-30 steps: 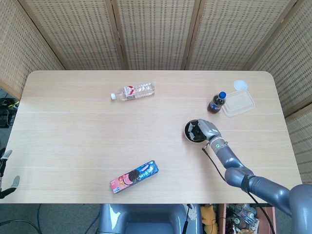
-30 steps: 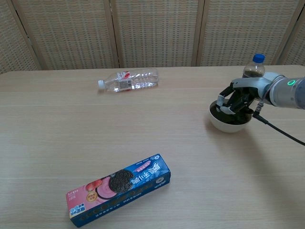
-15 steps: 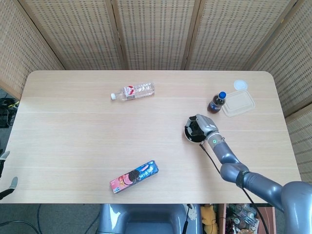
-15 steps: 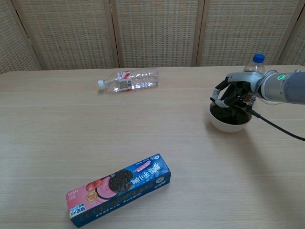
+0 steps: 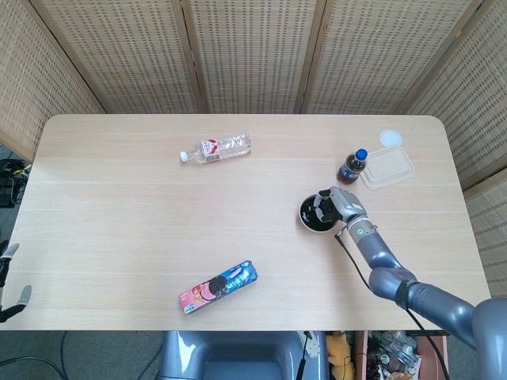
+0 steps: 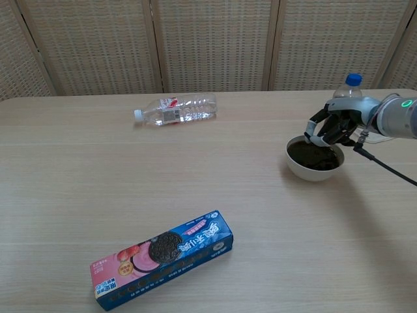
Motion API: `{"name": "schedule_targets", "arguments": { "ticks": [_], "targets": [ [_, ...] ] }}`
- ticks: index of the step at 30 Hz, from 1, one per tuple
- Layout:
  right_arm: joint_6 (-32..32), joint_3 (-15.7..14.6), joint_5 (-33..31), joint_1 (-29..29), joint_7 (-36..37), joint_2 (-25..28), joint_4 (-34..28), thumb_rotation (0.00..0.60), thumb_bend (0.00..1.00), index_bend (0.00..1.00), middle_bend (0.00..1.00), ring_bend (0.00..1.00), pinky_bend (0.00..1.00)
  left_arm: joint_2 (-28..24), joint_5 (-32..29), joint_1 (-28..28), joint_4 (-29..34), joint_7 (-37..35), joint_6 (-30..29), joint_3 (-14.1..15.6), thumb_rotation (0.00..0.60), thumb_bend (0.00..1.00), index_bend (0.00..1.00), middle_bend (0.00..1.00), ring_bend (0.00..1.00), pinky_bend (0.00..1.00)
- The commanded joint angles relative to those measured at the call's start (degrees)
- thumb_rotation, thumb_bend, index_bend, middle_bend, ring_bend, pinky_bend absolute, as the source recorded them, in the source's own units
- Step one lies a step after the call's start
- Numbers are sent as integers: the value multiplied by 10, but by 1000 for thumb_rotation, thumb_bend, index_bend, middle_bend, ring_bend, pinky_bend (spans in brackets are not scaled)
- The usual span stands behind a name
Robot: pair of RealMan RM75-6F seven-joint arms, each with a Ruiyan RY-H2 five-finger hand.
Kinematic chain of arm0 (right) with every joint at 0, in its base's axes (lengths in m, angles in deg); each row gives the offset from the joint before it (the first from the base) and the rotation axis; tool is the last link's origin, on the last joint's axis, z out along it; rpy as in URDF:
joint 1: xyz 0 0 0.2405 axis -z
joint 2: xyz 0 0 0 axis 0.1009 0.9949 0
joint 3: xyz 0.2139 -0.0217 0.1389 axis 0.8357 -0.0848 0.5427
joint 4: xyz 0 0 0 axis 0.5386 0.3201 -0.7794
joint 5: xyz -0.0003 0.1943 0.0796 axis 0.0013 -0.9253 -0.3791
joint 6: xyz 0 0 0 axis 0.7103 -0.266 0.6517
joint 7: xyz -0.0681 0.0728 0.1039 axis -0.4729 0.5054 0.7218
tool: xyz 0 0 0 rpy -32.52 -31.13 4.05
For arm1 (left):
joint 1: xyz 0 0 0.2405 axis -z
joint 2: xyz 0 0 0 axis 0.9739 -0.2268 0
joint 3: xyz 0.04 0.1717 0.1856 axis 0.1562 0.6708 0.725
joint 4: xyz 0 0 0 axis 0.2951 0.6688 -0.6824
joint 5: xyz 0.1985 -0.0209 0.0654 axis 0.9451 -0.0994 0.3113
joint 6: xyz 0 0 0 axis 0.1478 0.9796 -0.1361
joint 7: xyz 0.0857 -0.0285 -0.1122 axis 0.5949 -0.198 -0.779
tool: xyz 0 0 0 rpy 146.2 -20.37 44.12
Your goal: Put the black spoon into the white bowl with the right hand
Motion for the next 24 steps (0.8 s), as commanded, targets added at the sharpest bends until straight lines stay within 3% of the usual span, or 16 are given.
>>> {"name": "schedule_targets", "arguments": {
  "ticks": [1,5,7,12,14,20,24],
  "targets": [
    [-7,-3,6,6,0,9,-20,600,822,715,898,894,865,0,1,-1,1,-1,-1,1,600,403,0,0,0,0],
    [-14,-5,13,9,1,7,-24,600,808,715,901,894,865,-1,-1,-5,0,-2,-4,2,600,403,0,0,0,0],
    [-18,-6,17,12,2,7,-25,600,719,697,902,894,865,-2,-2,-7,0,-3,-6,2,600,403,0,0,0,0],
    [-28,-2,23,19,10,14,-36,600,264,527,900,894,865,-3,-2,-8,1,-4,-8,2,600,403,0,0,0,0],
    [-36,1,25,23,13,18,-43,600,172,486,899,894,865,-4,-1,-8,2,-3,-9,2,600,404,0,0,0,0],
    [-52,4,27,31,14,29,-61,600,38,424,898,894,865,-3,2,-6,6,-1,-9,2,600,403,0,0,0,0],
    [-58,6,29,35,17,33,-69,600,1,408,897,894,865,-4,2,-6,7,1,-9,2,600,403,0,0,0,0]
  ]
}}
